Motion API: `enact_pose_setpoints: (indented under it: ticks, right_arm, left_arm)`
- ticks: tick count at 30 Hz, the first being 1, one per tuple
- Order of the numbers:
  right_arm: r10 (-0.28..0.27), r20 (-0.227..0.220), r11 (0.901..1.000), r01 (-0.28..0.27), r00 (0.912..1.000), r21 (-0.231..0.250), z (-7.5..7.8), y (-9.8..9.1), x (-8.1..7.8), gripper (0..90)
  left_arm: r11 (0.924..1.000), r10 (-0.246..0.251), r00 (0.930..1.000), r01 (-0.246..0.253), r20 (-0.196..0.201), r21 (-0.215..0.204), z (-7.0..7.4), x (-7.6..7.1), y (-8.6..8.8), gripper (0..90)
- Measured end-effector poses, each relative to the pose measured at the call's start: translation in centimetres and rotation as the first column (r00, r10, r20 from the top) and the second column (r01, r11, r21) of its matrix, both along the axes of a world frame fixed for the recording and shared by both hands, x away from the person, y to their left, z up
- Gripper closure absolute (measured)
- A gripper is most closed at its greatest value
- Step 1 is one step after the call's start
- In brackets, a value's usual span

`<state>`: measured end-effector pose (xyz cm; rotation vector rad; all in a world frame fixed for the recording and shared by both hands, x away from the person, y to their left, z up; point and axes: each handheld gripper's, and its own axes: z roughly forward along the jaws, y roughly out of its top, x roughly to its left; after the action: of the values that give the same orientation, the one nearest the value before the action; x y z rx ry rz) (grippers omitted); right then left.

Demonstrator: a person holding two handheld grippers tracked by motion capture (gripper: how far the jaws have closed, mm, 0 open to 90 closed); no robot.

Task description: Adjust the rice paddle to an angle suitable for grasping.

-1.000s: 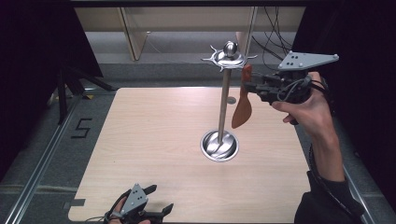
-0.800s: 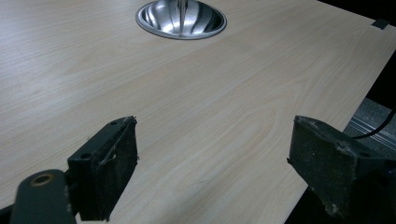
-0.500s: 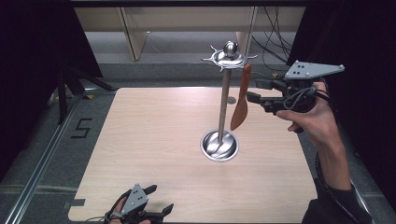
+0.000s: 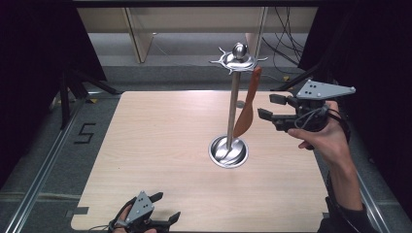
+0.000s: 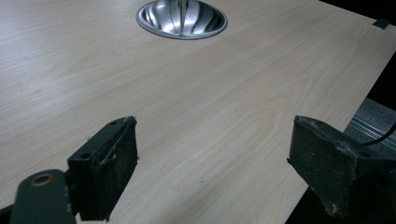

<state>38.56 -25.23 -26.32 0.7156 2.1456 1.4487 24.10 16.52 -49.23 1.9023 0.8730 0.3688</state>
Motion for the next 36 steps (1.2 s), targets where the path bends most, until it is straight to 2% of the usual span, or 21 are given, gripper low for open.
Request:
enact_pose_setpoints:
  ticks: [2, 5, 6, 9, 11, 15, 16, 17, 18, 19, 20, 22, 23, 24, 25, 28, 29, 32, 33, 35, 36]
  right_arm:
    - [-0.004, 0.004, 0.9999, 0.004, 1.0, 0.015, -0.5, -0.1, -0.2, 38.4]
    - [0.001, -0.016, 0.9998, -0.001, 0.9999, 0.02, -1.2, -0.2, -0.6, 38.3]
    - [-0.009, -0.004, 0.9998, 0.009, 1.0, 0.018, -1.5, -0.3, -0.6, 38.4]
    - [-0.012, -0.004, 0.9997, 0.012, 0.9999, 0.019, -2.1, -0.5, -0.7, 38.8]
    - [-0.021, -0.011, 0.9997, 0.021, 0.9997, 0.011, -3.1, -0.7, -0.5, 38.8]
    - [-0.008, -0.033, 0.9999, 0.009, 0.9994, 0.014, -3.5, -0.8, -0.3, 38.7]
    - [-0.007, -0.029, 1.0, 0.007, 0.9996, -0.005, -3.6, -0.9, -0.3, 38.6]
    - [-0.011, -0.054, 0.9999, 0.012, 0.9985, 0.011, -3.8, -0.8, -0.4, 38.4]
    - [-0.023, -0.051, 0.9997, 0.024, 0.9984, 0.006, -3.9, -0.8, -0.5, 38.3]
    - [-0.012, -0.036, 0.9999, 0.012, 0.9993, -0.006, -3.9, -1.0, -0.3, 38.1]
    - [-0.006, -0.053, 1.0, 0.006, 0.9986, 0.001, -4.1, -0.9, -0.4, 38.1]
    - [-0.011, -0.052, 0.9999, 0.011, 0.9986, -0.007, -4.3, -0.9, -0.4, 37.9]
    - [-0.011, -0.068, 0.9999, 0.011, 0.9977, 0.004, -4.5, -0.9, -0.5, 37.9]
    - [-0.02, -0.042, 0.9998, 0.02, 0.9989, -0.005, -4.6, -1.0, -0.4, 37.9]
    - [-0.02, -0.071, 0.9998, 0.02, 0.9972, -0.01, -4.6, -1.0, -0.6, 37.9]
    - [-0.022, -0.047, 0.9997, 0.021, 0.9987, -0.012, -4.9, -1.1, -0.5, 37.7]
    - [-0.024, -0.072, 0.9994, 0.022, 0.9971, -0.025, -5.0, -1.3, -0.7, 37.7]
    - [-0.034, -0.071, 0.9993, 0.033, 0.9969, -0.017, -5.3, -1.3, -0.8, 37.6]
    - [-0.025, -0.076, 0.9991, 0.022, 0.9968, -0.036, -5.4, -1.7, -0.8, 37.6]
    - [-0.037, -0.082, 0.9988, 0.034, 0.996, -0.034, -5.8, -1.8, -0.9, 37.5]
    - [-0.021, -0.091, 0.9989, 0.018, 0.9956, -0.043, -5.8, -2.0, -0.9, 37.5]
  left_arm:
    - [1.0, 0.005, 1.0, -0.005, -0.002, -0.003, 0.0, 0.0, 0.0, 14.8]
    - [0.9999, -0.002, 1.0, 0.002, -0.002, -0.012, -0.1, 0.0, -0.1, 14.8]
    - [0.9999, -0.001, 1.0, 0.001, -0.001, -0.011, -0.1, 0.0, -0.1, 14.8]
    - [1.0, 0.003, 1.0, -0.003, -0.002, -0.001, 0.0, 0.0, 0.0, 14.8]
    - [0.9999, -0.002, 1.0, 0.002, 0.0, -0.014, 0.0, 0.0, -0.1, 14.8]
    - [0.9999, -0.008, 1.0, 0.008, 0.004, -0.009, 0.1, 0.0, 0.0, 14.8]
    - [0.9999, -0.011, 0.9999, 0.011, 0.004, -0.011, 0.0, 0.0, 0.0, 14.8]
    - [0.9998, -0.01, 0.9999, 0.01, 0.0, -0.015, 0.0, 0.0, -0.1, 14.8]
    - [0.9999, -0.012, 0.9999, 0.012, 0.001, -0.012, 0.0, 0.0, -0.1, 14.8]
    - [0.9999, -0.012, 0.9999, 0.012, 0.002, -0.01, 0.0, 0.0, 0.0, 14.8]
    - [0.9999, -0.012, 0.9999, 0.012, 0.002, -0.01, 0.0, 0.0, 0.0, 14.8]
    - [0.9999, -0.009, 1.0, 0.01, 0.002, -0.014, 0.1, 0.0, 0.0, 14.8]
    - [0.9997, -0.024, 0.9996, 0.024, 0.015, -0.002, 0.1, 0.1, 0.1, 14.8]
    - [0.9996, -0.028, 0.9994, 0.028, 0.018, 0.001, 0.1, 0.1, 0.1, 14.8]
    - [0.9998, -0.013, 0.9999, 0.013, 0.003, -0.014, 0.1, 0.0, 0.0, 14.8]
    - [0.9998, -0.012, 0.9999, 0.012, 0.003, -0.015, 0.1, -0.1, 0.0, 14.8]
    - [0.9998, -0.011, 0.9999, 0.011, 0.003, -0.016, 0.1, 0.0, 0.0, 14.8]
    - [0.9998, -0.01, 0.9999, 0.01, 0.003, -0.017, 0.1, 0.0, -0.1, 14.8]
    - [0.9998, -0.011, 0.9999, 0.011, 0.001, -0.017, 0.1, 0.0, -0.1, 14.8]
    - [0.9998, -0.009, 1.0, 0.009, 0.001, -0.016, 0.1, 0.0, -0.1, 14.8]
    - [0.9998, -0.009, 1.0, 0.009, 0.001, -0.016, 0.1, 0.0, -0.1, 14.8]
